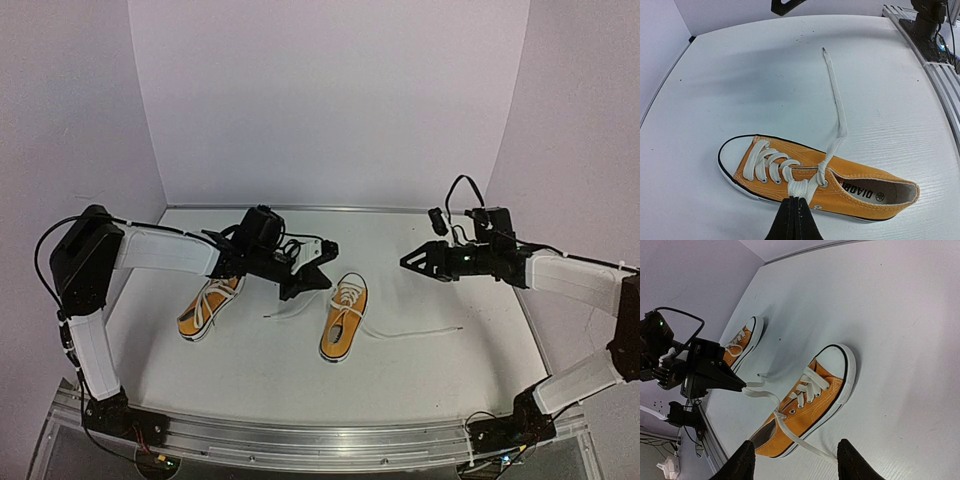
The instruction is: Tie the shoes
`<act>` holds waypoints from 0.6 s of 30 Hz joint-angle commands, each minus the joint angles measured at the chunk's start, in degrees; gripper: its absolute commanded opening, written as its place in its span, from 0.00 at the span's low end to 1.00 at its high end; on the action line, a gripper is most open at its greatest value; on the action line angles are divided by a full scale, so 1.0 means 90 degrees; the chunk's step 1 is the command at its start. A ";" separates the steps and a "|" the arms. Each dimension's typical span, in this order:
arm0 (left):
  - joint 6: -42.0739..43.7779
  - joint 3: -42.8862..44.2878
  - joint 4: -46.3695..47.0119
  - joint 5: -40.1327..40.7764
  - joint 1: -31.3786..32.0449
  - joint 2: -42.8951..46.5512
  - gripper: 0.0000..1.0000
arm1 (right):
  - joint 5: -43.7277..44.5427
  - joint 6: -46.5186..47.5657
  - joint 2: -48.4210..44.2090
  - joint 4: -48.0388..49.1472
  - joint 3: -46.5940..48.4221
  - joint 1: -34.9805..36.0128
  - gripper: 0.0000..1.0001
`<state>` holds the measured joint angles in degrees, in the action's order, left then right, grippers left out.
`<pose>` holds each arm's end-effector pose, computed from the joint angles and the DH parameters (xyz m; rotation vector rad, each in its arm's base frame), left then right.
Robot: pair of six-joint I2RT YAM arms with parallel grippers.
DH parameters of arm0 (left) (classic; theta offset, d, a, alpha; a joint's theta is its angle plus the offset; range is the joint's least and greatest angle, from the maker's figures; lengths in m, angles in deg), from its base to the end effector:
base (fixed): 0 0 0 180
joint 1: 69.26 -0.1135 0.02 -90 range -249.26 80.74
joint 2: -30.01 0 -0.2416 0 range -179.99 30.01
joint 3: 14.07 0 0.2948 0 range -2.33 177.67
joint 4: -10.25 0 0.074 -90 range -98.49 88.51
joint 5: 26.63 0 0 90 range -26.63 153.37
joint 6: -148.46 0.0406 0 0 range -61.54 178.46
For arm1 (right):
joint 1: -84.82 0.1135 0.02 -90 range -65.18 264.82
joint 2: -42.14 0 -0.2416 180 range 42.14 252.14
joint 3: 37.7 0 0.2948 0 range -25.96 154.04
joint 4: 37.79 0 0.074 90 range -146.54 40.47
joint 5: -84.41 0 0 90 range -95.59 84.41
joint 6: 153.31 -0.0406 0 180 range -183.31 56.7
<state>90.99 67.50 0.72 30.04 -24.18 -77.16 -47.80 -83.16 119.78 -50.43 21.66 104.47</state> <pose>0.2987 -0.3312 0.1549 1.6003 1.4593 -0.7582 0.3087 0.1392 0.2036 -0.4613 2.1268 1.1794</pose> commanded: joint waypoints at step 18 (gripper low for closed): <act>-0.0670 -0.0208 0.1849 -0.0168 0.0229 -0.0043 0.00 | -0.0678 -0.1027 0.1806 0.1790 0.0826 0.1380 0.52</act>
<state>85.51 65.77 13.46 29.00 -22.36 -77.18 -51.78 -89.36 133.62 -40.94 27.67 116.21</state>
